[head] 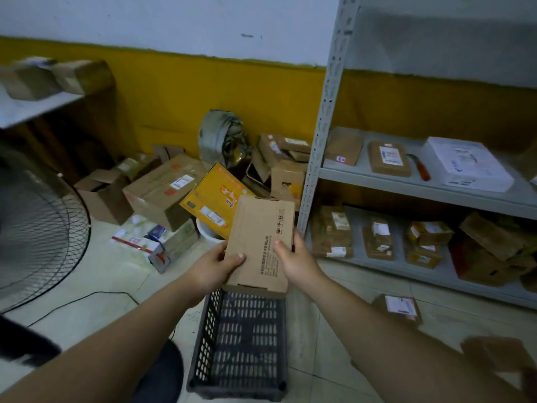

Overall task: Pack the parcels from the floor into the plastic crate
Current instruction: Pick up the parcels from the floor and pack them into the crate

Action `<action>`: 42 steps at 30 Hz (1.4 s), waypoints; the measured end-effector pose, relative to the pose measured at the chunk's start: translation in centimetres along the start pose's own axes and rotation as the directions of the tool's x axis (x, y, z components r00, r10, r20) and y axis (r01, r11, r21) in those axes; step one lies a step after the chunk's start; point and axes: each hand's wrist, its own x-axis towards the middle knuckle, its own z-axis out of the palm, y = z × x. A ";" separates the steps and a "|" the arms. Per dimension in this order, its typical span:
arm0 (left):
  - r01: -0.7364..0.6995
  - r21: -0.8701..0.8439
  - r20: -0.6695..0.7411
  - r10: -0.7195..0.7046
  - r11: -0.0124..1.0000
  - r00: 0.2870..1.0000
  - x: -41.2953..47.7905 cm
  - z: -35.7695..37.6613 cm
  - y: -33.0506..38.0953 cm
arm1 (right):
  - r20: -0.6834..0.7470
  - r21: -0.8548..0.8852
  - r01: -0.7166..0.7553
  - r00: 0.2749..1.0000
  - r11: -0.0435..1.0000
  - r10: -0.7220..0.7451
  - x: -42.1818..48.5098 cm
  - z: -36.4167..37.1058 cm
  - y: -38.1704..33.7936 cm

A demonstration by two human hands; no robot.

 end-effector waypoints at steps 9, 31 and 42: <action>0.072 0.031 -0.052 -0.070 0.997 0.996 10.7 -3.0 -8.4 | 0.061 0.007 -0.109 0.992 0.994 0.108 12.0 5.9 9.0; 0.321 0.015 -0.117 -0.317 0.947 0.941 35.8 -0.4 -54.9 | -0.027 -0.113 -0.339 0.941 0.934 0.338 32.3 22.9 53.4; 0.288 0.200 -0.330 -0.212 0.936 0.920 42.2 0.8 -61.8 | 0.020 -0.125 -0.324 0.944 0.938 0.328 37.3 25.7 61.6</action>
